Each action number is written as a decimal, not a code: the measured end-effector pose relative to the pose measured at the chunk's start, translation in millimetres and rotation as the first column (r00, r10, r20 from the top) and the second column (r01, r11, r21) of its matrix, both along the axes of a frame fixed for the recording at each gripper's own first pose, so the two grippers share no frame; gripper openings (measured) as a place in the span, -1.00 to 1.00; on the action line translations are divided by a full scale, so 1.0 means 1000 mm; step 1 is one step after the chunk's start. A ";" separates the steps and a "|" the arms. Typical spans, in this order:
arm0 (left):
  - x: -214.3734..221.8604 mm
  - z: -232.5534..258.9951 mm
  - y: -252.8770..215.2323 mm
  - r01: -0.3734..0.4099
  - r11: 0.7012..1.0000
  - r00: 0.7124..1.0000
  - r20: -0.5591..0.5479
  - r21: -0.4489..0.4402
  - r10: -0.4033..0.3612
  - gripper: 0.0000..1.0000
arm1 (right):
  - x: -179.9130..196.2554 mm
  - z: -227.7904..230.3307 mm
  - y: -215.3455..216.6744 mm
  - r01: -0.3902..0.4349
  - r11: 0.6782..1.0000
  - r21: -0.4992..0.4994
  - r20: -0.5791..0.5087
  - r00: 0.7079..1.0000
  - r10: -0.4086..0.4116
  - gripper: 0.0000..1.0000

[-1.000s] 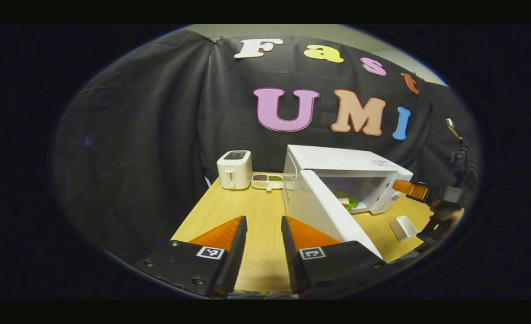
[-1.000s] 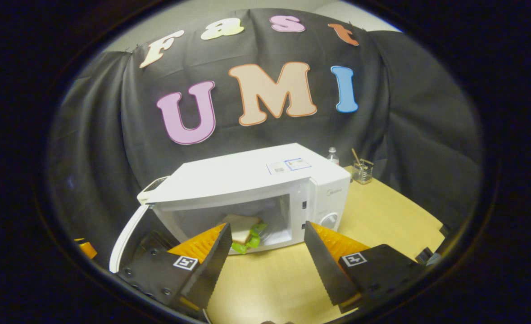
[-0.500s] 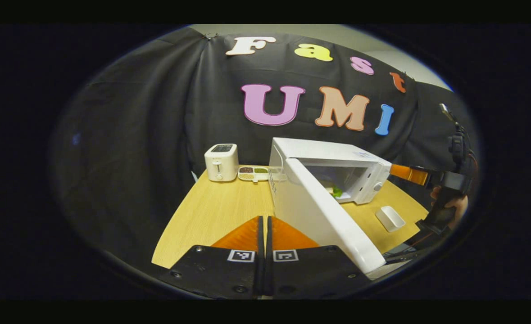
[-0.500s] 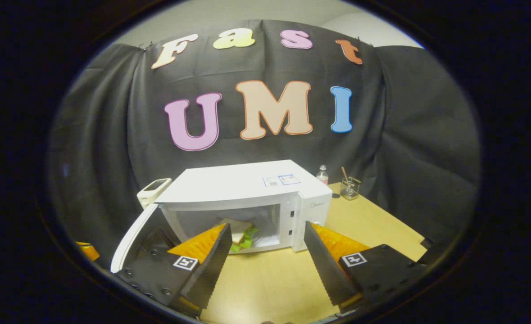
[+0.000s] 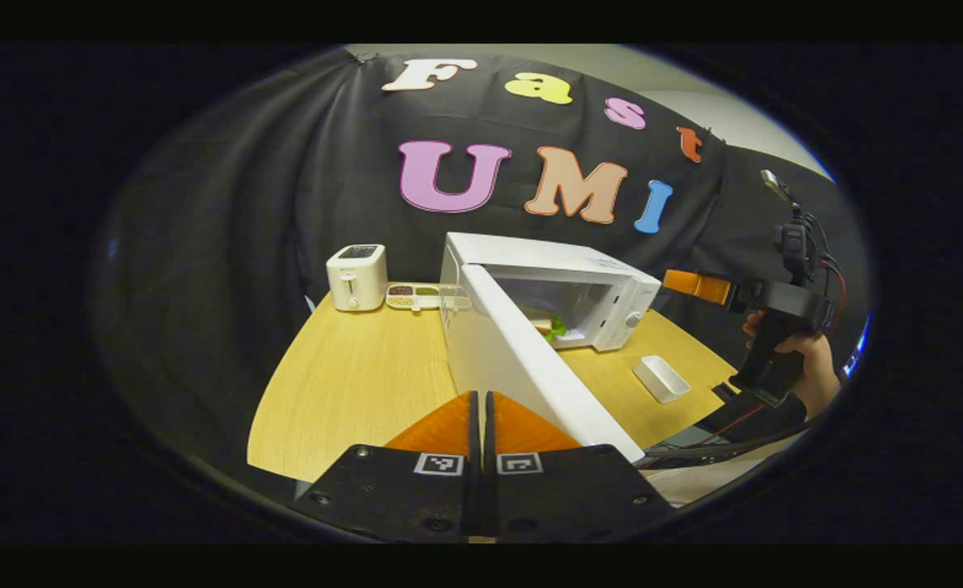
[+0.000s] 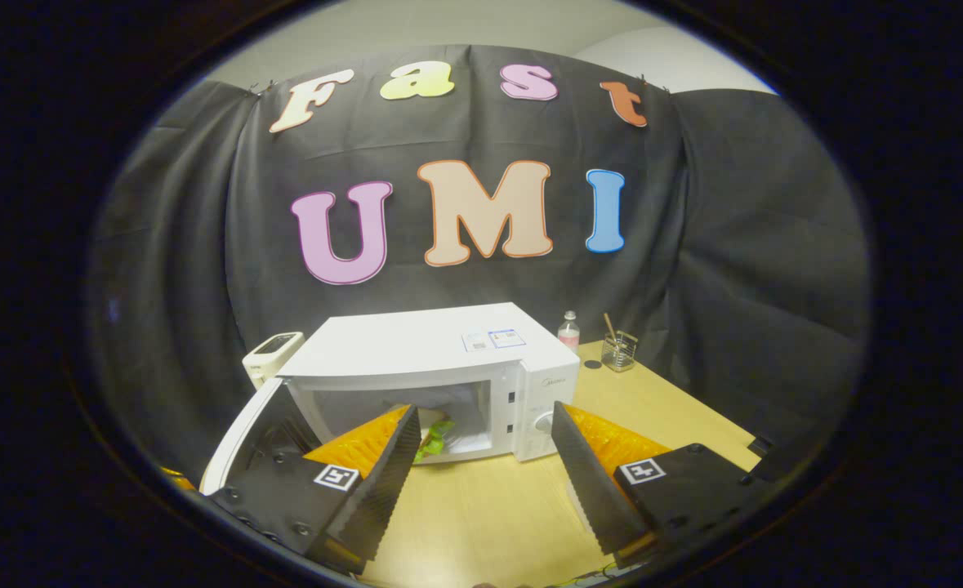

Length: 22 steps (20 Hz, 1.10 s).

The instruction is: Open the microwave oven with the left hand, put the food in, and close the microwave oven.

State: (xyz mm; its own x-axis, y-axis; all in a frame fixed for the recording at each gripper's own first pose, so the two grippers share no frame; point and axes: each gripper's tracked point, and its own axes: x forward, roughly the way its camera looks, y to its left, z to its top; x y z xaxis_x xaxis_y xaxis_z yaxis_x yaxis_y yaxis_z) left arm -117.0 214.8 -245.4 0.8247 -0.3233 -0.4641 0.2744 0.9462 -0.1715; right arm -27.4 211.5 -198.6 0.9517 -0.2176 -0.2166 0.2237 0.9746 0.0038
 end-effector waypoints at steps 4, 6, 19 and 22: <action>-0.010 -0.001 -0.001 0.038 0.999 0.999 -0.001 0.018 -0.038 -0.98 | -0.006 0.003 -0.006 0.013 1.000 -0.004 0.012 1.000 -0.013 0.98; -0.015 -0.005 -0.007 0.076 0.997 0.997 -0.011 0.007 -0.076 -0.98 | -0.010 0.004 -0.009 0.020 1.000 0.001 0.017 1.000 -0.020 0.99; -0.022 -0.012 -0.060 0.182 0.983 0.980 -0.071 -0.025 -0.183 -0.94 | -0.040 -0.006 -0.065 0.107 0.994 0.026 0.003 0.994 -0.107 0.99; -0.016 -0.008 -0.083 0.169 0.985 0.983 -0.075 -0.025 -0.170 -1.00 | -0.040 -0.005 -0.090 0.109 0.994 0.030 -0.005 0.994 -0.109 0.99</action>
State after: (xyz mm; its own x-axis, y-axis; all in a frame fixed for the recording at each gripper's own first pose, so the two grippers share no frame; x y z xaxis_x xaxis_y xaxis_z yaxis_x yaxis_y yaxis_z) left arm -133.1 131.5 -253.1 0.7194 -0.4645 -0.5164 0.4160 0.8835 -0.2152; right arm -67.0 121.9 -203.4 0.9221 -0.3130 -0.2277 0.3283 0.9440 0.0319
